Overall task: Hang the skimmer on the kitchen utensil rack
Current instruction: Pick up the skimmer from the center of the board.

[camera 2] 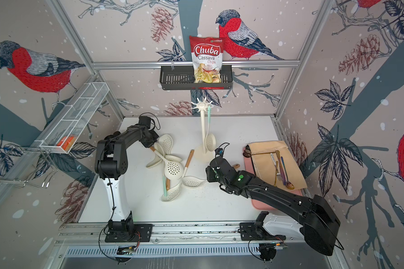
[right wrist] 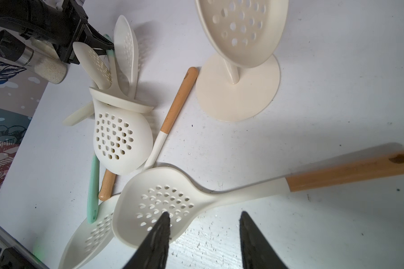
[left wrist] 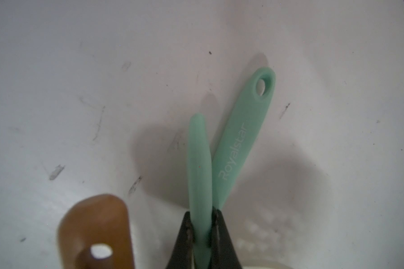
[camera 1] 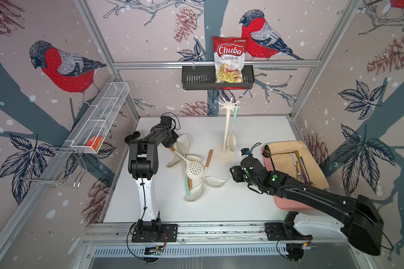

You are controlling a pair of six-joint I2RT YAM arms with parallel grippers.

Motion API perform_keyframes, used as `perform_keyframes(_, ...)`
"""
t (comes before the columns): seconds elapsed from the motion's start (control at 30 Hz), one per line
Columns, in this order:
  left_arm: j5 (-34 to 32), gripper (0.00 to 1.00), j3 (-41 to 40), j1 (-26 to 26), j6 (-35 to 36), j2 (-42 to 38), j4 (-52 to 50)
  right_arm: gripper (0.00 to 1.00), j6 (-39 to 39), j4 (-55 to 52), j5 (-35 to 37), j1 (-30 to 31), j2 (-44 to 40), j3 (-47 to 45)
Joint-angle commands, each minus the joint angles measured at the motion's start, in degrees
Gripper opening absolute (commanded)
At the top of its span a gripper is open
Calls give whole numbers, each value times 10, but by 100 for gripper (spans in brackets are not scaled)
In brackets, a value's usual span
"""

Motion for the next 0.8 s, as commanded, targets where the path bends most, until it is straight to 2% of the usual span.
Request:
perform_keyframes(0.0,27,0,11,3,63,4,20,48,7,-10,11,-3,-9,-5)
perform_keyframes(0.17,77,0,10,3,83,-32,74,48,12,-12,20,-5,-20,-9)
perform_keyframes(0.33,126,0,-35,2,106,-105,156,48,13,-7,48,-5,-49,-18)
perform_keyframes(0.5,203,0,-89,2,134,-180,259,50,3,13,68,-12,-96,-34)
perform_keyframes(0.6,251,0,-131,3,137,-224,333,56,1,28,75,-24,-131,-49)
perform_keyframes(0.67,292,0,-150,2,134,-248,375,65,-4,55,69,-35,-162,-65)
perform_keyframes(0.77,341,0,-191,2,120,-298,438,74,-27,102,5,-64,-200,-81)
